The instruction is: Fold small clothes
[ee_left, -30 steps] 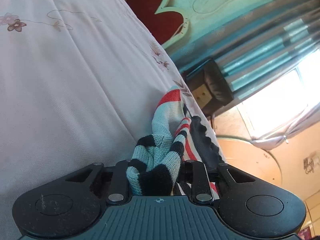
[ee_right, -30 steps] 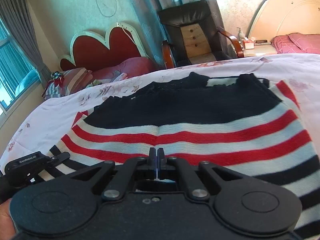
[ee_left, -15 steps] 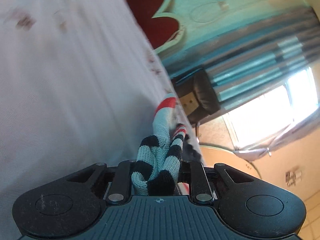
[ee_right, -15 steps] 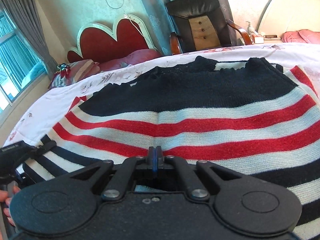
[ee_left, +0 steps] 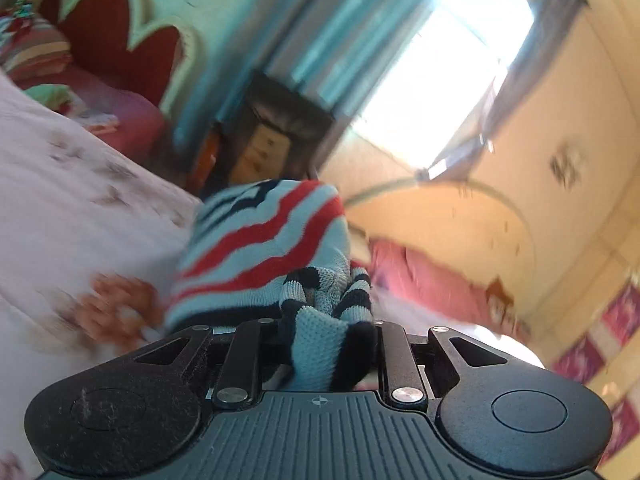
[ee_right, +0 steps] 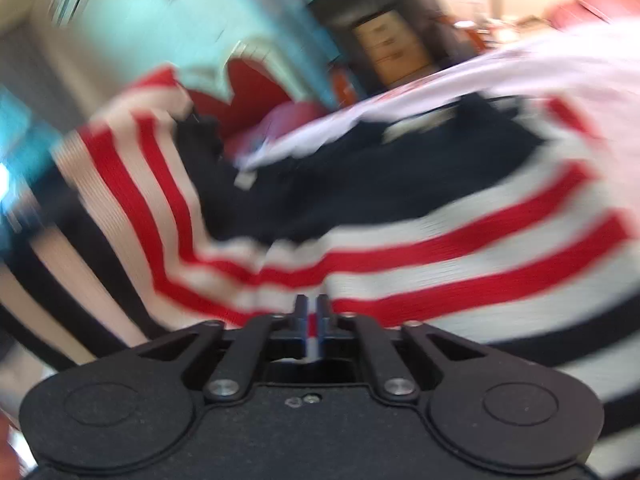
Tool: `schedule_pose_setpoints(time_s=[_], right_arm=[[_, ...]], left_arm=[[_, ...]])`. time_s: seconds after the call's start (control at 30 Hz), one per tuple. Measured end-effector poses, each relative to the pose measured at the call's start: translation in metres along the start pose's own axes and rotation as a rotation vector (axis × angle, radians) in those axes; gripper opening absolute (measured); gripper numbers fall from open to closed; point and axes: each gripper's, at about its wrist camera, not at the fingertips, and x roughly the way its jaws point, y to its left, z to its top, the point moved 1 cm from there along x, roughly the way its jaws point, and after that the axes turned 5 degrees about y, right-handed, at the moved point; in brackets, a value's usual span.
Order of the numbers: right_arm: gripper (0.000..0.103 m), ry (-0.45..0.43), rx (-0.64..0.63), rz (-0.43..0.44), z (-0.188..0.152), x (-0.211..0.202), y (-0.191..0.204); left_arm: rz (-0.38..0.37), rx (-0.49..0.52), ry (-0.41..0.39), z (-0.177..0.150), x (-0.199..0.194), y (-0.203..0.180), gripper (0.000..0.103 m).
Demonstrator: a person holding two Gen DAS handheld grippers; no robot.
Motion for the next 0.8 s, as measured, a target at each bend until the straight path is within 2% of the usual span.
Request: schedule_pose_setpoints(time_s=[0.03, 0.13, 0.17, 0.2, 0.23, 0.3, 0.37, 0.43, 0.5, 0.53, 0.6, 0.63, 0.7, 0.8], right_arm=[[0.031, -0.014, 0.057, 0.020, 0.002, -0.014, -0.014], [0.040, -0.054, 0.206, 0.061, 0.007, -0.054, -0.061], [0.043, -0.065, 0.256, 0.068, 0.007, -0.065, -0.075], [0.054, -0.079, 0.312, 0.079, 0.006, -0.077, -0.092], [0.054, -0.093, 0.358, 0.102, 0.006, -0.089, -0.105], [0.057, -0.109, 0.393, 0.134, 0.004, -0.106, -0.119], [0.057, -0.112, 0.379, 0.151, 0.003, -0.119, -0.120], [0.057, -0.104, 0.361, 0.184, 0.001, -0.126, -0.116], [0.058, -0.076, 0.337, 0.195, 0.002, -0.125, -0.109], [0.058, -0.055, 0.329, 0.196, 0.003, -0.122, -0.105], [0.060, -0.019, 0.331, 0.197, 0.008, -0.112, -0.097], [0.063, -0.005, 0.329, 0.193, 0.008, -0.107, -0.090], [0.064, 0.020, 0.319, 0.167, 0.009, -0.101, -0.080], [0.064, 0.045, 0.266, 0.133, 0.007, -0.102, -0.060]], left_arm=[[0.006, 0.031, 0.045, -0.015, 0.011, -0.013, 0.020], [0.051, 0.111, 0.185, -0.057, 0.048, -0.039, 0.021], [0.080, 0.145, 0.214, -0.069, 0.058, -0.045, 0.021], [0.104, 0.201, 0.192, -0.082, 0.058, -0.053, 0.026], [0.113, 0.253, 0.167, -0.090, 0.053, -0.062, 0.047], [0.070, 0.306, 0.186, -0.088, 0.038, -0.078, 0.072], [0.048, 0.345, 0.132, -0.081, 0.003, -0.087, 0.072], [0.048, 0.317, 0.089, -0.067, -0.028, -0.075, 0.072], [0.101, 0.252, 0.034, -0.051, -0.050, -0.049, 0.071], [0.156, 0.238, 0.015, -0.042, -0.053, -0.032, 0.071], [0.262, 0.223, 0.026, -0.031, -0.051, 0.000, 0.071], [0.289, 0.203, 0.037, -0.027, -0.051, 0.014, 0.071], [0.291, 0.162, 0.095, -0.033, -0.038, 0.039, 0.071], [0.258, 0.134, 0.102, -0.050, -0.026, 0.048, 0.071]])
